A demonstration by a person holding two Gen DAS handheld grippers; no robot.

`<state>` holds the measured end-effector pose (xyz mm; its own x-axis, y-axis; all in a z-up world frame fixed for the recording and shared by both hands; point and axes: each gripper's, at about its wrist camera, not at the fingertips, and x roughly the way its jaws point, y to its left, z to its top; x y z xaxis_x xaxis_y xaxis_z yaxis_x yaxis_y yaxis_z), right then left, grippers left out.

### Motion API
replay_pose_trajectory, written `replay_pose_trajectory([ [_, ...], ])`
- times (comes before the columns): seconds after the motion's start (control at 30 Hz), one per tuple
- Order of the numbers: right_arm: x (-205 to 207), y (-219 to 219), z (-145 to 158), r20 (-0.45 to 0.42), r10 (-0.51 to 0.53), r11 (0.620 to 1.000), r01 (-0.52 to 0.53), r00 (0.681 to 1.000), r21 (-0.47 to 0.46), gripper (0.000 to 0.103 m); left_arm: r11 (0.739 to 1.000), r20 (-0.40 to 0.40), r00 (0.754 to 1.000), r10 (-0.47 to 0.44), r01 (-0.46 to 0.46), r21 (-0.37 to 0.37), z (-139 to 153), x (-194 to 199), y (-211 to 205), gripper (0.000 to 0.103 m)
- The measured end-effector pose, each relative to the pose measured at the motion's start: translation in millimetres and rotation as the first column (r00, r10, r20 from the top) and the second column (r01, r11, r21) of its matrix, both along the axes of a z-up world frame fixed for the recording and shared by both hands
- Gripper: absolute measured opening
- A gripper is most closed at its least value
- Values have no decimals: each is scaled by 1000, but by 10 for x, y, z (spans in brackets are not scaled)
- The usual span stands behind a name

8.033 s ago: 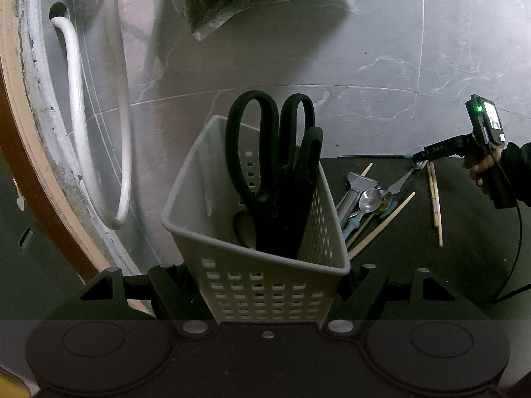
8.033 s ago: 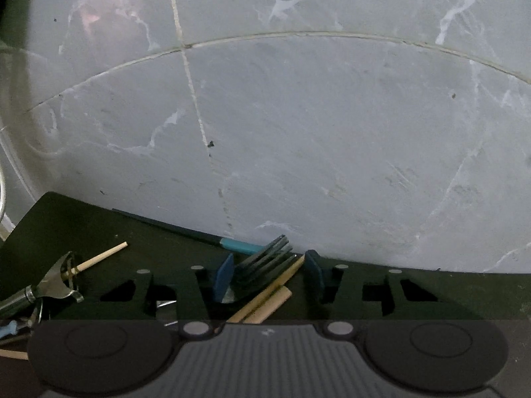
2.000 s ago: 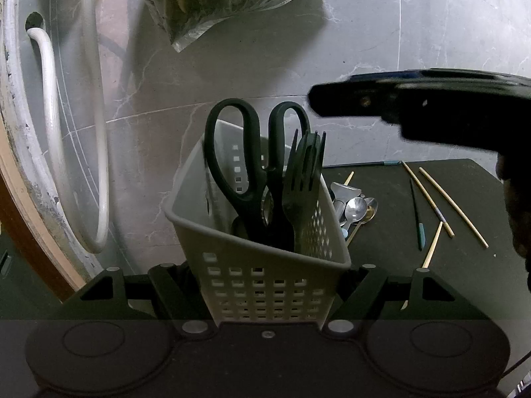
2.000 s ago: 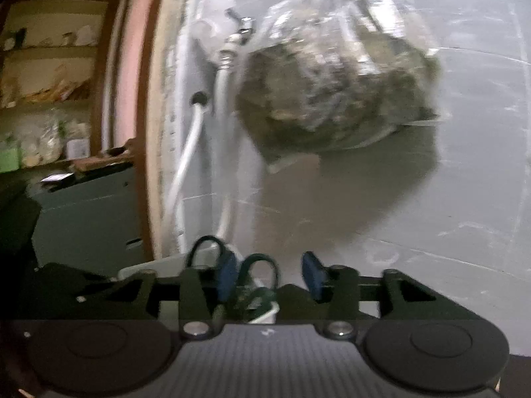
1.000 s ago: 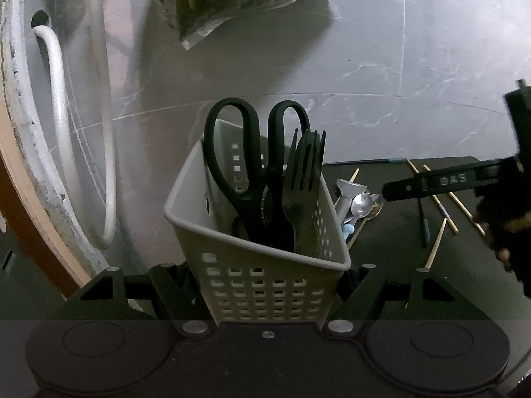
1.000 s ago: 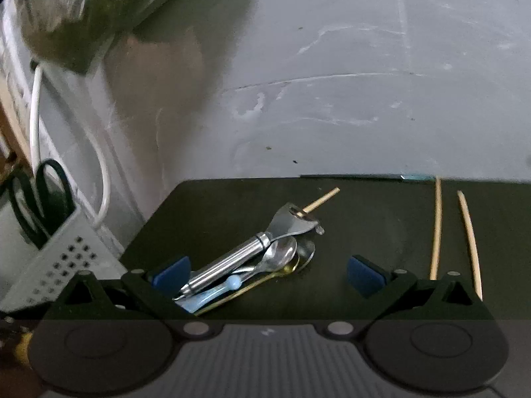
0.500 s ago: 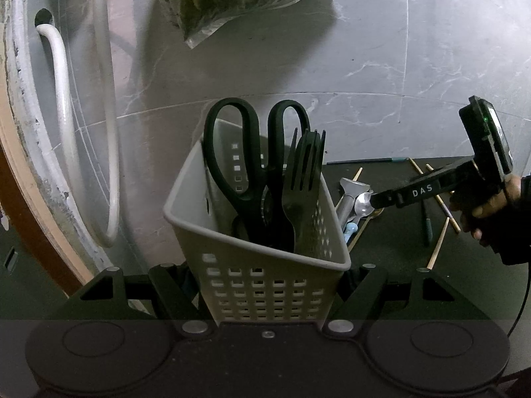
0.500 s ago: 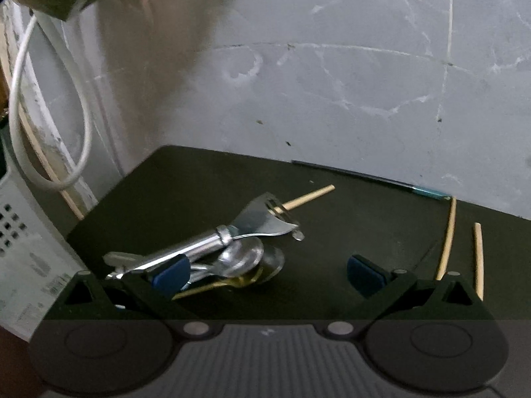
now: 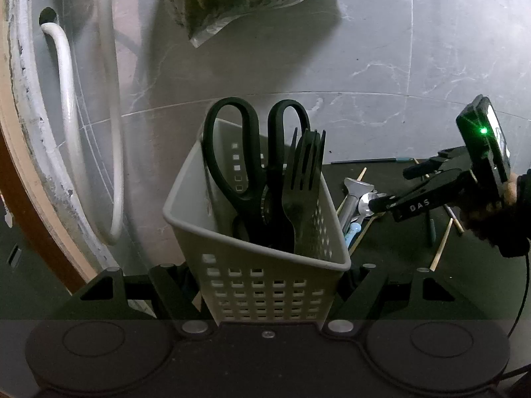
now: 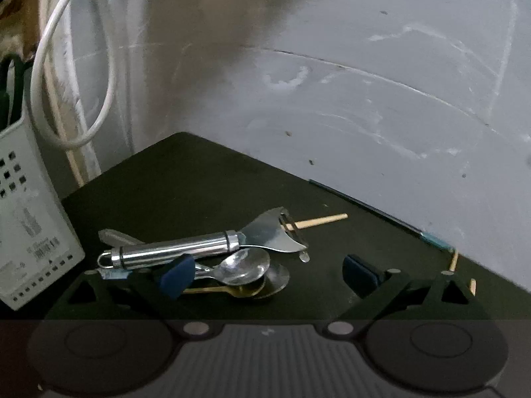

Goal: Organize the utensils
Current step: 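Move the right gripper back over the spoons and peeler, then close the right gripper on a silver spoon handle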

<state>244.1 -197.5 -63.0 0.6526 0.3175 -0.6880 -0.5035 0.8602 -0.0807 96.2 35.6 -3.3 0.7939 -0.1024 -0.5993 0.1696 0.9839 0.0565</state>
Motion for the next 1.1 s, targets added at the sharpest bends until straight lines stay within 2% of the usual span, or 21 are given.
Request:
replay_pose_trajectory([
  [0.13, 25, 80, -17, 10, 47, 998, -47, 999, -44, 98, 1000, 0, 1000, -1, 1, 0, 0, 2, 1, 77],
  [0.23, 49, 111, -50, 4, 76, 995, -76, 997, -63, 91, 1000, 0, 1000, -1, 1, 0, 1, 0, 1, 77],
  [0.43, 45, 135, -82, -9, 107, 990, -107, 994, -89, 72, 1000, 0, 1000, -2, 2, 0, 1, 1, -3, 77],
  [0.5, 48, 144, -97, -16, 112, 989, -113, 994, -95, 60, 1000, -1, 1000, -2, 2, 0, 1, -1, -4, 77],
  [0.8, 86, 141, -107, -40, 111, 990, -114, 993, -78, 52, 1000, -1, 1000, -2, 2, 0, 1, -3, -4, 77],
  [0.9, 90, 140, -106, -38, 105, 990, -108, 994, -89, 43, 1000, -1, 1000, -2, 2, -1, 2, -3, -4, 77],
  [1.1, 70, 131, -112, -30, 101, 990, -104, 994, -97, 38, 1000, -1, 1000, -2, 2, -1, 0, 0, -3, 77],
])
